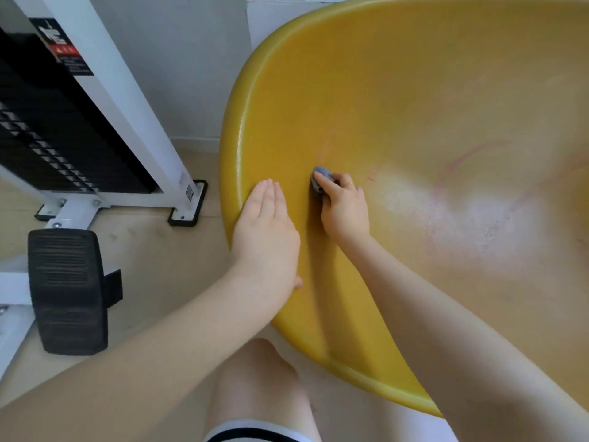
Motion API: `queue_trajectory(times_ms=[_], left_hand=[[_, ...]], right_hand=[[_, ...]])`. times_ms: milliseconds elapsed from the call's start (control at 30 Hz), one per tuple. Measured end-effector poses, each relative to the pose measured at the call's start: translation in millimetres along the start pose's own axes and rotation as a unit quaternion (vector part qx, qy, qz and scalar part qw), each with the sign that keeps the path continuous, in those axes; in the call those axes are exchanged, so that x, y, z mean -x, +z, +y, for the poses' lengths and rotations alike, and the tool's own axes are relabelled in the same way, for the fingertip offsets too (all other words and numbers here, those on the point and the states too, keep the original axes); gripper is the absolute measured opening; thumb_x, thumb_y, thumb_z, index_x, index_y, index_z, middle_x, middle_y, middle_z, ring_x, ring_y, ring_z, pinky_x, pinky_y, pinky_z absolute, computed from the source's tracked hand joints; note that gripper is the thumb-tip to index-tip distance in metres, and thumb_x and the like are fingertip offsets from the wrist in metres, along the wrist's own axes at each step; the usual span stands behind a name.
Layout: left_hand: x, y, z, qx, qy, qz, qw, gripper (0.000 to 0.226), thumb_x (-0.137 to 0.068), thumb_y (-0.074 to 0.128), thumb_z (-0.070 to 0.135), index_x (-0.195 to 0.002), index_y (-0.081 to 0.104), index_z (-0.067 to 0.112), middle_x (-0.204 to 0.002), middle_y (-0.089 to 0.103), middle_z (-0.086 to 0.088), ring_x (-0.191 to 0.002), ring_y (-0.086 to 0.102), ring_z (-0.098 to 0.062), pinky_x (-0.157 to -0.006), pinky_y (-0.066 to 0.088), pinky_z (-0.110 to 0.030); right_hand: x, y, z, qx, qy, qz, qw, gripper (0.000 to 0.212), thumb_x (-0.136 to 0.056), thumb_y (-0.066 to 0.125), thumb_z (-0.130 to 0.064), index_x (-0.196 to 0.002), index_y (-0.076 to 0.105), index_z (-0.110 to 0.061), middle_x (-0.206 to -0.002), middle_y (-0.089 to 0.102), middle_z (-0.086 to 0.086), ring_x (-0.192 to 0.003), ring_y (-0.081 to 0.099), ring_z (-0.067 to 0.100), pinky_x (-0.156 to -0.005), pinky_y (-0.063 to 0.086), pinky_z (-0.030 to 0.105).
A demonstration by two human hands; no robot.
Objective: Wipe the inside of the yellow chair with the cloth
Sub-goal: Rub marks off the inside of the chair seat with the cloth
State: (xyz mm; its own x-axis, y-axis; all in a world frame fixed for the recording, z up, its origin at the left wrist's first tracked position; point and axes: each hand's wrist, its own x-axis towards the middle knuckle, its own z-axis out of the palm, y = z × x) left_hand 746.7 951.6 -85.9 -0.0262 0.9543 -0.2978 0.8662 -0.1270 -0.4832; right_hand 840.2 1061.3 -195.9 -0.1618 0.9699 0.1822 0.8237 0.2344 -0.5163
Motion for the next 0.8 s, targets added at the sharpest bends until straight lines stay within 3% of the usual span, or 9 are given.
queue_trajectory(times_ms=[167,267,367,467,633,800], left_hand=[[-14.3,3.1,12.4,0.006,0.027,-0.038,0.999,0.119,-0.074,0.054,0.071,-0.145,0.000,-0.009,-0.154,-0.007,-0.025,-0.143,-0.003,-0.037,-0.115,-0.002,-0.043],[-24.0,8.4,21.3,0.020,0.046,-0.043,0.998,0.118,-0.074,0.056,0.070,-0.146,0.002,-0.006,-0.155,-0.005,-0.021,-0.144,-0.003,-0.033,-0.116,0.000,-0.041],[-32.4,15.7,27.8,0.031,0.086,-0.046,0.995,0.119,-0.073,0.055,0.072,-0.147,-0.001,-0.002,-0.156,-0.007,-0.017,-0.144,-0.006,-0.030,-0.116,-0.002,-0.038],[-38.7,20.5,33.2,0.019,0.106,-0.057,0.993,0.122,-0.071,0.052,0.075,-0.147,-0.004,-0.003,-0.156,-0.011,-0.015,-0.144,-0.009,-0.028,-0.116,-0.004,-0.037],[-38.6,21.6,36.5,0.023,0.100,-0.076,0.992,0.123,-0.071,0.050,0.077,-0.147,-0.005,-0.002,-0.156,-0.010,-0.015,-0.144,-0.006,-0.027,-0.116,-0.002,-0.037],[-37.9,14.6,40.6,0.020,0.109,-0.085,0.990,0.125,-0.069,0.051,0.078,-0.147,-0.003,-0.003,-0.156,-0.008,-0.017,-0.145,-0.004,-0.028,-0.117,0.000,-0.037]], right_hand=[[90.5,-13.2,37.5,-0.011,-0.096,-0.034,0.995,0.045,-0.075,0.050,-0.001,-0.112,0.068,-0.019,-0.107,0.060,0.016,-0.073,0.055,0.038,-0.070,0.048,0.036],[108.5,-15.2,45.3,-0.020,-0.095,-0.067,0.993,0.047,-0.073,0.047,-0.001,-0.110,0.069,-0.019,-0.108,0.061,0.016,-0.072,0.053,0.036,-0.068,0.048,0.037],[77.1,-8.5,42.0,-0.016,-0.070,-0.042,0.997,0.048,-0.082,0.044,0.005,-0.117,0.066,-0.020,-0.119,0.057,0.015,-0.083,0.049,0.037,-0.078,0.044,0.038],[38.4,0.3,50.0,0.032,0.012,-0.025,0.999,0.049,-0.092,0.039,-0.001,-0.129,0.055,-0.030,-0.135,0.046,0.004,-0.104,0.042,0.032,-0.084,0.042,0.034],[34.0,-2.5,57.0,0.057,0.025,-0.049,0.997,0.047,-0.094,0.039,-0.006,-0.131,0.051,-0.033,-0.137,0.043,0.002,-0.108,0.040,0.031,-0.084,0.040,0.034],[118.9,-31.1,72.3,0.018,-0.052,-0.110,0.992,0.042,-0.079,0.048,-0.006,-0.113,0.067,-0.021,-0.109,0.060,0.013,-0.075,0.054,0.039,-0.072,0.047,0.041]])
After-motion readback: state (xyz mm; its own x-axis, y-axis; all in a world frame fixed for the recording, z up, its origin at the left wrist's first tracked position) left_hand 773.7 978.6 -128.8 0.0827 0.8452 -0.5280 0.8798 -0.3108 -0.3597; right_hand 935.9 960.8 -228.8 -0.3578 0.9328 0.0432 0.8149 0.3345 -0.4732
